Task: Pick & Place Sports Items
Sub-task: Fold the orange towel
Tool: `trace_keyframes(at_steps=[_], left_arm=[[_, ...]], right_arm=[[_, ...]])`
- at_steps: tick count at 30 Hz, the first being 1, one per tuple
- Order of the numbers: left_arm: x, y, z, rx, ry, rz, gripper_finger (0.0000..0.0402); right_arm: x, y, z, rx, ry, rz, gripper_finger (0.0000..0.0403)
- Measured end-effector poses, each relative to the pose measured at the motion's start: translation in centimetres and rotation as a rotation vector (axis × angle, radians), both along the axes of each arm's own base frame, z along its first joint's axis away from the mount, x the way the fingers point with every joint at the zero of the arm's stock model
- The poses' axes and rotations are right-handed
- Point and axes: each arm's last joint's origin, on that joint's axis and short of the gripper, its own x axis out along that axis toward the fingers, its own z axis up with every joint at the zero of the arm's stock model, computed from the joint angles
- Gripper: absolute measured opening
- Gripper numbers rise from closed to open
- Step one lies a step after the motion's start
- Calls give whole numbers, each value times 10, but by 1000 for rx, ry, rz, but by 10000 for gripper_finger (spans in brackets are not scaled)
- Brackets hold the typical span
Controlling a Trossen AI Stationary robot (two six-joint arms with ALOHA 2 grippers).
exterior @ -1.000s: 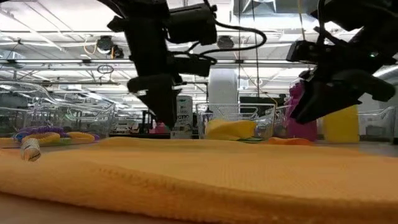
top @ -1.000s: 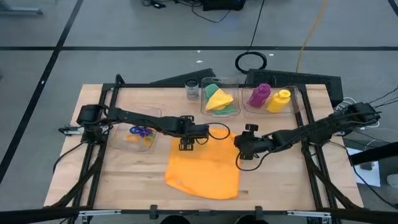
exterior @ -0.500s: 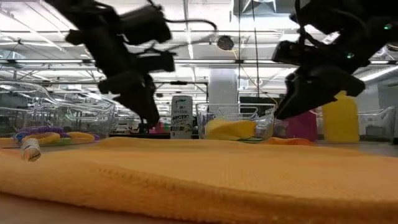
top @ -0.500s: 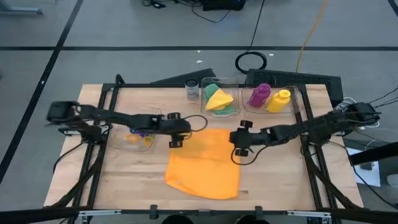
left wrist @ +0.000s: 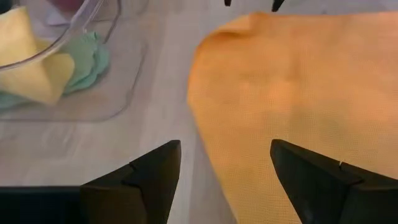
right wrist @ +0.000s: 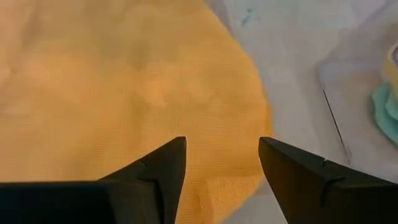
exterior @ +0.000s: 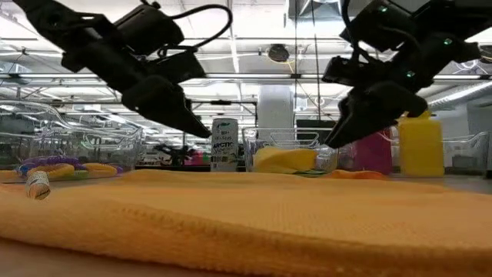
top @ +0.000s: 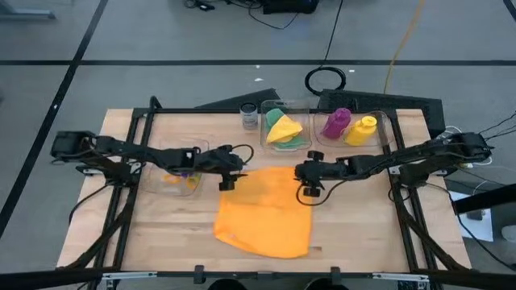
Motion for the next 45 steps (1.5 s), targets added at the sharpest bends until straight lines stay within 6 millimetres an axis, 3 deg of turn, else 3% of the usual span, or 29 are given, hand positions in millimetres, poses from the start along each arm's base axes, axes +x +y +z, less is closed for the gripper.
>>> trace_keyframes(at_steps=[8,13,15,26,32,38,45], left_arm=[[3,2,-6,-6,8,11,211],[6,2,-5,-14,-25,19,211],[6,2,-4,-16,-39,21,211],[12,2,3,-23,-137,26,212],[9,2,-1,-36,-79,35,212],[12,15,-22,-155,-9,26,212],[18,28,-47,-150,19,31,212]], right_arm=[[0,0,0,-66,19,47,139],[-1,3,0,-191,28,21,18],[-1,4,1,-209,25,10,2],[8,-2,11,-144,-135,-73,167],[3,-2,5,-142,-56,-75,250],[-6,-3,-13,-90,-37,-76,292],[-19,-5,-35,-51,-91,-86,298]])
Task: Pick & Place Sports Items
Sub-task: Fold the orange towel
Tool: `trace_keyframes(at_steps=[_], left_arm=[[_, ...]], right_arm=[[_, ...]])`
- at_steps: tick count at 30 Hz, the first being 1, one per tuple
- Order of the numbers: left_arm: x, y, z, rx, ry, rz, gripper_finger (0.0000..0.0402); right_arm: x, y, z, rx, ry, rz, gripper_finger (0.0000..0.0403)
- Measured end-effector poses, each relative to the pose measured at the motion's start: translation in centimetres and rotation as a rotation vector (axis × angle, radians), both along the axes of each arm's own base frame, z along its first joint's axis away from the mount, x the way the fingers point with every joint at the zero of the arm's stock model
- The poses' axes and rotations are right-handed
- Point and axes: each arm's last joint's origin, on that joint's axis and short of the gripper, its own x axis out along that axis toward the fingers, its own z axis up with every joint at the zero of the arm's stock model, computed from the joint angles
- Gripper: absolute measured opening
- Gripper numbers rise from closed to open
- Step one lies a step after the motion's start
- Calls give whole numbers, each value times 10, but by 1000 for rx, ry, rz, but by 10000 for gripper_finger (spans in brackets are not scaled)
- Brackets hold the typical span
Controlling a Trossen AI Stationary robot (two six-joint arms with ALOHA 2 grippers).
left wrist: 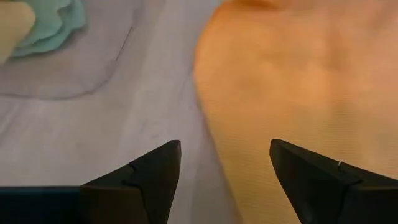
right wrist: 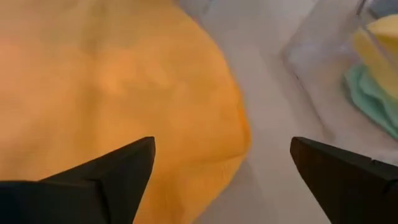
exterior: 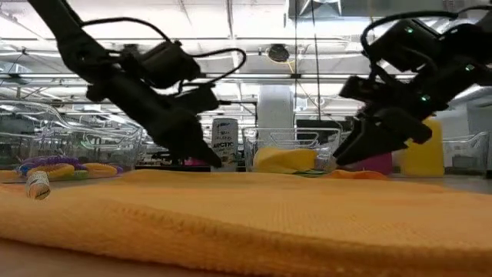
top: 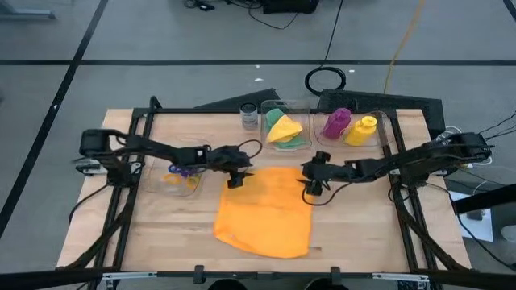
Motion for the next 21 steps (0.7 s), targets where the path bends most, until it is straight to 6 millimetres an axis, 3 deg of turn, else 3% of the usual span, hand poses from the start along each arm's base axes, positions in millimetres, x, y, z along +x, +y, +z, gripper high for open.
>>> trace_keyframes(at_steps=[9,21], left_arm=[[3,2,-19,-4,38,5,212],[2,2,-22,-2,70,14,211]], right_arm=[[-7,-5,-11,92,-24,-17,282],[-15,-11,-21,180,-36,-40,240]])
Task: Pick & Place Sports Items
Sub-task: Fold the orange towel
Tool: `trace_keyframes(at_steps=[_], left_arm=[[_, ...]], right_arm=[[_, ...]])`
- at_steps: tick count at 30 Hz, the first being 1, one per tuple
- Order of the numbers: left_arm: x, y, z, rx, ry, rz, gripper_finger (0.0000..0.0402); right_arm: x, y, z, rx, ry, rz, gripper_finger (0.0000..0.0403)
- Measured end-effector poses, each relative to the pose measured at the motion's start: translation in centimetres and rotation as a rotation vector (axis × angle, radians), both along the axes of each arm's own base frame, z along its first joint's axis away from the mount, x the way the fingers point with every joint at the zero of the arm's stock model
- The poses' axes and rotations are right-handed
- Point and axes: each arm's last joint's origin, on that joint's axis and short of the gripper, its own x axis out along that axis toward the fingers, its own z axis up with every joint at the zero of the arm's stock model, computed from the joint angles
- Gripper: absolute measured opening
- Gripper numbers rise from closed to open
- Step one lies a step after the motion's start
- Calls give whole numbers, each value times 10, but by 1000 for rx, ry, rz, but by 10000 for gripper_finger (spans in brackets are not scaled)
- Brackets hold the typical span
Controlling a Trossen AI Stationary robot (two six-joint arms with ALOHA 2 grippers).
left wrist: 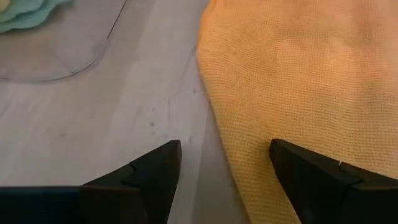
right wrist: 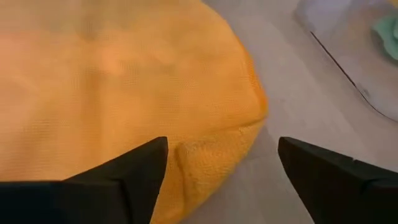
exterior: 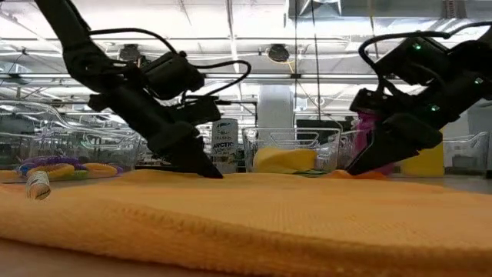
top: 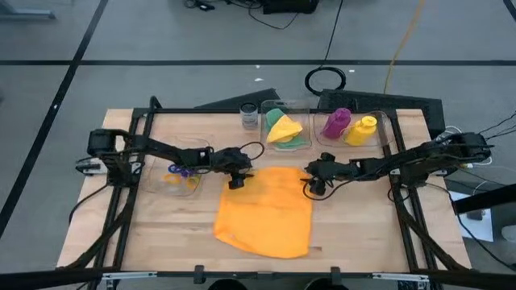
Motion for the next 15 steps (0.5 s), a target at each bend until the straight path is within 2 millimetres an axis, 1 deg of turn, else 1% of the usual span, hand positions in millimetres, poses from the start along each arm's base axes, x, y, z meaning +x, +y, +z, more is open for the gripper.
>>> trace_keyframes(at_steps=[10,15], left_arm=[[-1,0,0,-2,8,6,211],[-1,0,-1,-3,12,10,211]], right_arm=[[-2,0,-2,13,3,-14,173],[-2,0,-2,14,3,-15,148]])
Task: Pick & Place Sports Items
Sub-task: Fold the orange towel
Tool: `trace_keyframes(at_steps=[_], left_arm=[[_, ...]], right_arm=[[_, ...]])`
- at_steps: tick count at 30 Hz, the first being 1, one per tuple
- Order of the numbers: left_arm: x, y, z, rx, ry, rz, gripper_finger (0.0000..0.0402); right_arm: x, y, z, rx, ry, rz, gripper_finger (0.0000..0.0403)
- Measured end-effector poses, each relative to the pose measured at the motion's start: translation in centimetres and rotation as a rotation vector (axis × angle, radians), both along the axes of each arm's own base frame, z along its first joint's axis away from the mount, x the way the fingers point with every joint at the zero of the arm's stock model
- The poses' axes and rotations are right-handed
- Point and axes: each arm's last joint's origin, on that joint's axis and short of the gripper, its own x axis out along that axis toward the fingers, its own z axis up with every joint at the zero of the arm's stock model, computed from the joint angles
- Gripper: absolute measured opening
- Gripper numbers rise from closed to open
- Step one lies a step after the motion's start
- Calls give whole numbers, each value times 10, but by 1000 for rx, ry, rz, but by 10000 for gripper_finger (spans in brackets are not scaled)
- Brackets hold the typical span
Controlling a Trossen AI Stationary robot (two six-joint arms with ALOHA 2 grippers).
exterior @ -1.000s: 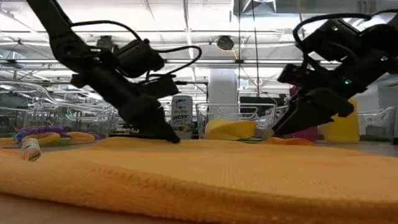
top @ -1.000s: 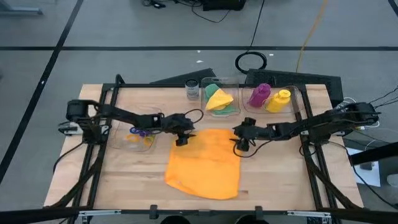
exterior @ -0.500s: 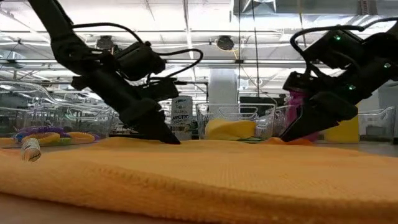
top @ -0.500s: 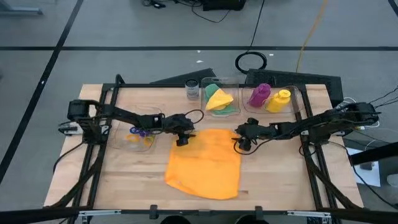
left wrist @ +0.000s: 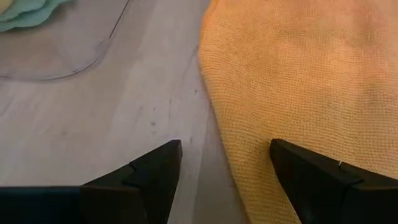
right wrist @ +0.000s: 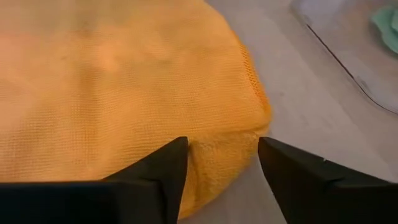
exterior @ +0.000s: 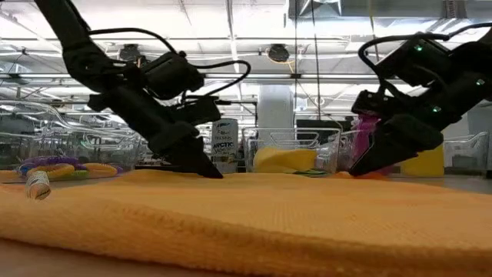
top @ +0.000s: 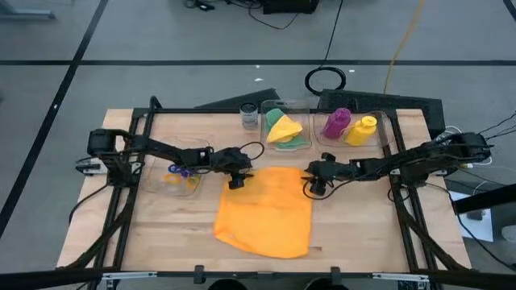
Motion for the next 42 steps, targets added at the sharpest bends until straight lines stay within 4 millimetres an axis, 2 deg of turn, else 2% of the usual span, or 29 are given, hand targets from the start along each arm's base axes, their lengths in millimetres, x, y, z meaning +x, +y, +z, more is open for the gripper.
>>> trace_keyframes(at_steps=[10,23,28,33,42], left_arm=[[0,0,0,-3,1,3,211],[0,0,0,-12,-3,16,211],[0,0,0,-12,-3,16,211],[0,0,0,-13,-4,17,211],[0,0,0,-13,-4,17,211]], right_arm=[[0,0,0,6,-1,-2,132],[0,-1,0,8,-9,-38,213],[0,-1,0,9,-11,-38,232],[2,-1,-2,9,-12,-39,229],[8,0,-16,-7,2,-27,198]])
